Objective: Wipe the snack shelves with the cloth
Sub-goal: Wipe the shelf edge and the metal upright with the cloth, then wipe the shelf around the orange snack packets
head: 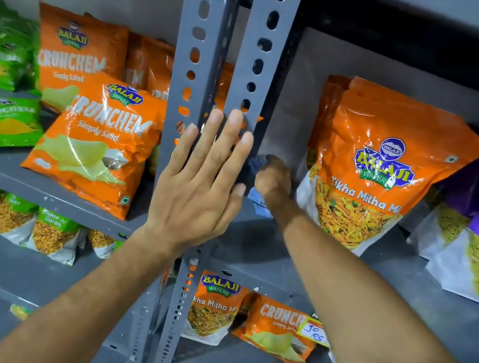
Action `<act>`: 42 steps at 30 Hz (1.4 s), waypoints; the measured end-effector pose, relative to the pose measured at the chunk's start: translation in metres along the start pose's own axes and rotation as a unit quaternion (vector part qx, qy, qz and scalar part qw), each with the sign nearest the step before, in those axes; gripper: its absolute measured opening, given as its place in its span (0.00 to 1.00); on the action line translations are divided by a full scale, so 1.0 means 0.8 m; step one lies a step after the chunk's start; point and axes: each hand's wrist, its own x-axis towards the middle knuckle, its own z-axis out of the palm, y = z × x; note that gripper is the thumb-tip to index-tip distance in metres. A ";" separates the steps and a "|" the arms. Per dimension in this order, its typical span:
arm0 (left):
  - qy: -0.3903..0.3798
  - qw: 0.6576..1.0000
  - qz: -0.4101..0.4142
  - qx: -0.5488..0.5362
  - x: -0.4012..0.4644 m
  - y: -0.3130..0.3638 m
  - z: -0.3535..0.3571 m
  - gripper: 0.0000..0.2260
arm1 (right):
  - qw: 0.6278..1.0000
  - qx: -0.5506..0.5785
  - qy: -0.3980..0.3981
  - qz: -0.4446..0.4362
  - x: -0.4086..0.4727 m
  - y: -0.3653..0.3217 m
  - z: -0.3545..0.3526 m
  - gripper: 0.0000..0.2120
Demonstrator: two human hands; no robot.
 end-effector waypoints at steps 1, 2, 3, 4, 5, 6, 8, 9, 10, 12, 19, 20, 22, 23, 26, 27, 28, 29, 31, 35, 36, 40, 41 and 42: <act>0.001 1.000 0.001 -0.001 -0.001 0.000 0.000 0.33 | 0.998 -0.054 -0.026 0.000 0.016 0.011 0.013 0.16; 0.002 1.000 0.002 -0.001 -0.001 0.000 0.001 0.33 | 0.994 -0.098 -0.047 -0.011 0.026 0.019 0.023 0.16; 0.002 1.000 0.003 0.000 -0.001 0.000 0.001 0.34 | 0.990 -0.122 -0.062 -0.026 0.038 0.026 0.034 0.17; 0.002 1.000 0.003 0.001 -0.001 0.001 0.001 0.34 | 0.987 -0.133 -0.078 -0.045 0.041 0.027 0.041 0.18; 0.002 1.000 0.003 0.002 -0.001 0.001 0.001 0.35 | 0.984 -0.135 -0.095 -0.064 0.031 0.021 0.040 0.17; 0.002 1.000 0.003 0.001 -0.001 0.001 0.001 0.35 | 0.981 -0.136 -0.113 -0.078 0.009 0.008 0.030 0.16; 0.004 1.000 0.002 0.000 0.000 0.002 0.000 0.35 | 0.971 -0.144 -0.138 -0.130 -0.040 -0.014 0.008 0.14; 0.004 1.000 0.001 -0.001 0.000 0.002 0.000 0.35 | 0.965 -0.145 -0.153 -0.156 -0.061 -0.019 -0.001 0.13; 0.004 1.000 -0.002 -0.002 0.001 0.002 -0.001 0.34 | 0.960 -0.131 -0.167 -0.184 -0.086 -0.022 -0.011 0.11; 0.002 1.000 -0.006 -0.002 0.001 0.003 -0.002 0.33 | 0.952 -0.096 -0.175 -0.234 -0.125 -0.019 -0.020 0.09; 0.001 1.000 -0.001 0.003 0.001 0.001 -0.005 0.34 | 0.914 -0.106 -0.177 -0.349 -0.199 0.035 -0.055 0.12; 0.001 1.000 -0.001 0.003 0.000 0.000 -0.005 0.35 | 0.910 -0.103 -0.178 -0.361 -0.205 0.047 -0.063 0.14; 0.000 1.000 0.000 0.005 0.000 0.000 -0.006 0.35 | 0.904 -0.107 -0.186 -0.368 -0.214 0.073 -0.080 0.17; -0.002 1.000 0.000 0.007 0.000 0.000 -0.006 0.35 | 0.905 -0.098 -0.190 -0.368 -0.216 0.085 -0.091 0.18; -0.008 1.000 -0.003 0.008 0.000 0.002 -0.008 0.35 | 0.918 -0.039 -0.191 -0.346 -0.217 0.112 -0.119 0.17; -0.010 1.000 -0.003 0.007 0.001 0.003 -0.008 0.35 | 0.925 -0.023 -0.175 -0.336 -0.213 0.115 -0.120 0.16; -0.012 1.000 -0.002 0.007 0.002 0.003 -0.009 0.35 | 0.933 -0.013 -0.153 -0.326 -0.207 0.113 -0.118 0.16; -0.013 1.000 -0.001 0.008 0.002 0.003 -0.009 0.35 | 0.939 -0.010 -0.129 -0.320 -0.200 0.106 -0.112 0.16; -0.012 1.000 0.001 0.006 0.001 0.003 -0.011 0.35 | 0.944 -0.017 -0.101 -0.312 -0.189 0.081 -0.096 0.18; -0.025 1.000 -0.007 0.004 0.001 0.001 -0.015 0.33 | 0.924 -0.082 -0.158 -0.340 -0.188 0.040 -0.063 0.20; -0.028 1.000 -0.008 0.006 0.002 0.003 -0.015 0.33 | 0.914 -0.107 -0.168 -0.354 -0.191 0.042 -0.059 0.19; -0.036 0.998 -0.045 0.002 0.001 0.018 -0.017 0.32 | 0.904 -0.150 -0.163 -0.366 -0.196 0.067 -0.065 0.23; -0.039 0.998 -0.052 -0.004 -0.003 0.025 -0.018 0.31 | 0.905 -0.148 -0.161 -0.365 -0.196 0.076 -0.070 0.23; -0.048 0.998 -0.045 -0.008 -0.009 0.034 -0.018 0.31 | 0.907 -0.145 -0.158 -0.363 -0.196 0.086 -0.076 0.22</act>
